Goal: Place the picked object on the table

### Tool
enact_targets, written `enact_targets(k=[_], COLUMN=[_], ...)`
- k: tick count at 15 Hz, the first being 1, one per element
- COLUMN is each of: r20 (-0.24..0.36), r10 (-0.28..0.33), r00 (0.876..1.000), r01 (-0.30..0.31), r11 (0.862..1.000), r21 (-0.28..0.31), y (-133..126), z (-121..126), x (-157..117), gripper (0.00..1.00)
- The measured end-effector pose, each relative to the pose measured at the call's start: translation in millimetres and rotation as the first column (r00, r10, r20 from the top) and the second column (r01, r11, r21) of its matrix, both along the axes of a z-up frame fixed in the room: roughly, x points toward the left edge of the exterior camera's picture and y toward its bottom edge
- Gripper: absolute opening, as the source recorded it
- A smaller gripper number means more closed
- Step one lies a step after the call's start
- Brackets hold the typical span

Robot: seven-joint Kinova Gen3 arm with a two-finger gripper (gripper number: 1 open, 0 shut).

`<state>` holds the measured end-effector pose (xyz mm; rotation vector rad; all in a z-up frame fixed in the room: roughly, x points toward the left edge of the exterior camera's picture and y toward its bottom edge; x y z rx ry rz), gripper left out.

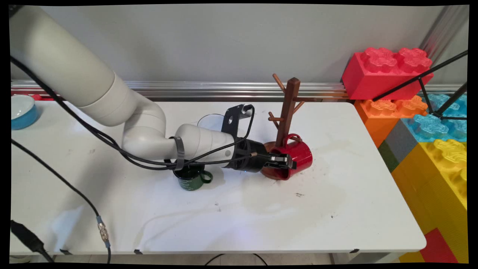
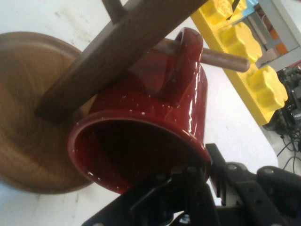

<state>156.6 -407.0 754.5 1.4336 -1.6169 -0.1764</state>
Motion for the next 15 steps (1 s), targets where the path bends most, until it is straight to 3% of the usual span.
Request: enact_targets(k=[15], r20=[-0.048], r10=[-0.013], r00=[0.999], r01=[0.013], r11=[1.000], r21=[-0.001], y=[4], z=[15], x=[-6], gripper=[0.00])
